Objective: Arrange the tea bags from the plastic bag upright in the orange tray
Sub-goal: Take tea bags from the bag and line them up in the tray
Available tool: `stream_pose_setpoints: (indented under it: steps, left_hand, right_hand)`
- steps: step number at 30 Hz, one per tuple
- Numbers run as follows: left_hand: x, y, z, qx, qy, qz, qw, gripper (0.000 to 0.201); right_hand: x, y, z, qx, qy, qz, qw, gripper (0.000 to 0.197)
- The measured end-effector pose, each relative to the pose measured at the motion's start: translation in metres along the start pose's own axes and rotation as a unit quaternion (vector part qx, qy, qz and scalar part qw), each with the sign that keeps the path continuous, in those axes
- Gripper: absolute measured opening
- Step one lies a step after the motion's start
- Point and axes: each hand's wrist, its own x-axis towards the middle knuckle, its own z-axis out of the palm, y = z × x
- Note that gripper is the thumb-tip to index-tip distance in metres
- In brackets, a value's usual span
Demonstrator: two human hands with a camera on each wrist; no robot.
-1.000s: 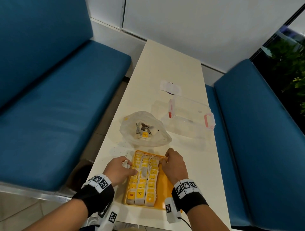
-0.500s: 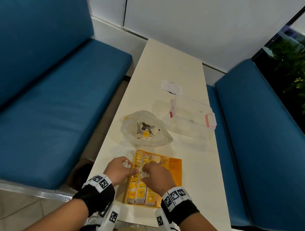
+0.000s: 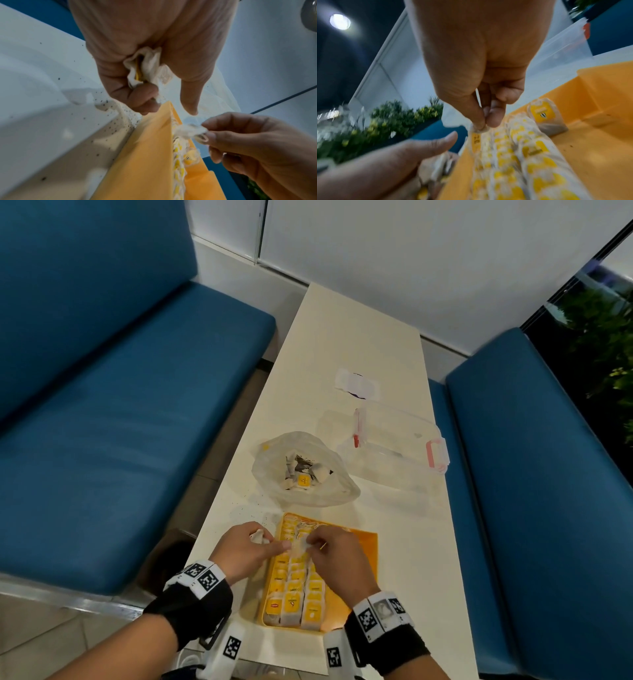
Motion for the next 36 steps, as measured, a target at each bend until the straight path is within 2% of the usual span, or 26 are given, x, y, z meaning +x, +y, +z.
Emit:
stream_pose_setpoints:
  steps: [2, 5, 8, 10, 13, 16, 18, 20, 21, 22, 24, 25, 26, 27, 29, 32, 36]
  left_hand:
    - [-0.004, 0.011, -0.006, -0.029, 0.015, 0.016, 0.999, 0.034]
    - [-0.009, 0.027, -0.011, -0.067, 0.002, 0.042, 0.997, 0.017]
    - [-0.014, 0.039, -0.008, -0.058, -0.043, 0.085, 0.994, 0.007]
    - [-0.017, 0.043, -0.004, -0.019, -0.055, 0.129, 0.990, 0.017]
    - [-0.018, 0.041, 0.003, -0.004, -0.069, 0.164, 0.984, 0.030]
    - [-0.019, 0.044, 0.009, -0.028, -0.068, 0.182, 0.980, 0.033]
    - [-0.018, 0.047, 0.012, -0.034, -0.072, 0.209, 0.975, 0.026]
    - [-0.015, 0.048, 0.013, -0.040, -0.078, 0.215, 0.973, 0.016]
    - [-0.014, 0.048, 0.013, -0.039, -0.079, 0.211, 0.974, 0.013]
    - [-0.012, 0.048, 0.013, -0.029, -0.078, 0.207, 0.975, 0.011]
    - [-0.011, 0.049, 0.014, 0.022, -0.070, 0.211, 0.975, 0.010]
    - [-0.010, 0.049, 0.014, 0.049, -0.068, 0.217, 0.973, 0.010]
    - [-0.010, 0.049, 0.015, 0.072, -0.069, 0.223, 0.970, 0.010]
    - [-0.010, 0.050, 0.016, 0.095, -0.072, 0.229, 0.966, 0.010]
    - [-0.011, 0.053, 0.019, 0.142, -0.079, 0.245, 0.956, 0.010]
    - [-0.013, 0.057, 0.023, 0.170, -0.091, 0.257, 0.947, 0.012]
    - [-0.011, 0.054, 0.023, 0.185, -0.094, 0.254, 0.945, 0.016]
  right_hand:
    - [-0.001, -0.002, -0.017, 0.123, 0.023, 0.039, 0.991, 0.013]
    - [-0.006, -0.003, -0.037, 0.320, 0.023, 0.090, 0.943, 0.011]
    - [-0.010, -0.002, -0.044, 0.469, -0.011, 0.138, 0.872, 0.010]
    - [-0.011, 0.000, -0.043, 0.553, -0.031, 0.183, 0.812, 0.012]
    - [-0.015, 0.001, -0.040, 0.608, -0.053, 0.221, 0.761, 0.014]
    - [-0.020, 0.004, -0.036, 0.631, -0.076, 0.230, 0.737, 0.015]
    - [-0.023, 0.006, -0.034, 0.637, -0.087, 0.233, 0.730, 0.017]
    - [-0.025, 0.008, -0.032, 0.625, -0.098, 0.231, 0.739, 0.016]
    - [-0.026, 0.008, -0.032, 0.603, -0.096, 0.226, 0.759, 0.015]
    - [-0.026, 0.009, -0.032, 0.551, -0.083, 0.212, 0.803, 0.016]
    - [-0.028, 0.010, -0.036, 0.359, -0.005, 0.154, 0.920, 0.022]
    - [-0.029, 0.010, -0.038, 0.276, 0.032, 0.106, 0.955, 0.026]
    - [-0.030, 0.008, -0.040, 0.225, 0.047, 0.054, 0.972, 0.029]
    - [-0.031, 0.005, -0.041, 0.202, 0.043, 0.016, 0.978, 0.029]
    - [-0.031, 0.004, -0.038, 0.181, 0.026, -0.009, 0.983, 0.020]
    - [-0.028, 0.005, -0.033, 0.181, 0.021, 0.006, 0.983, 0.008]
    - [-0.031, 0.006, -0.034, 0.243, 0.024, 0.035, 0.969, 0.009]
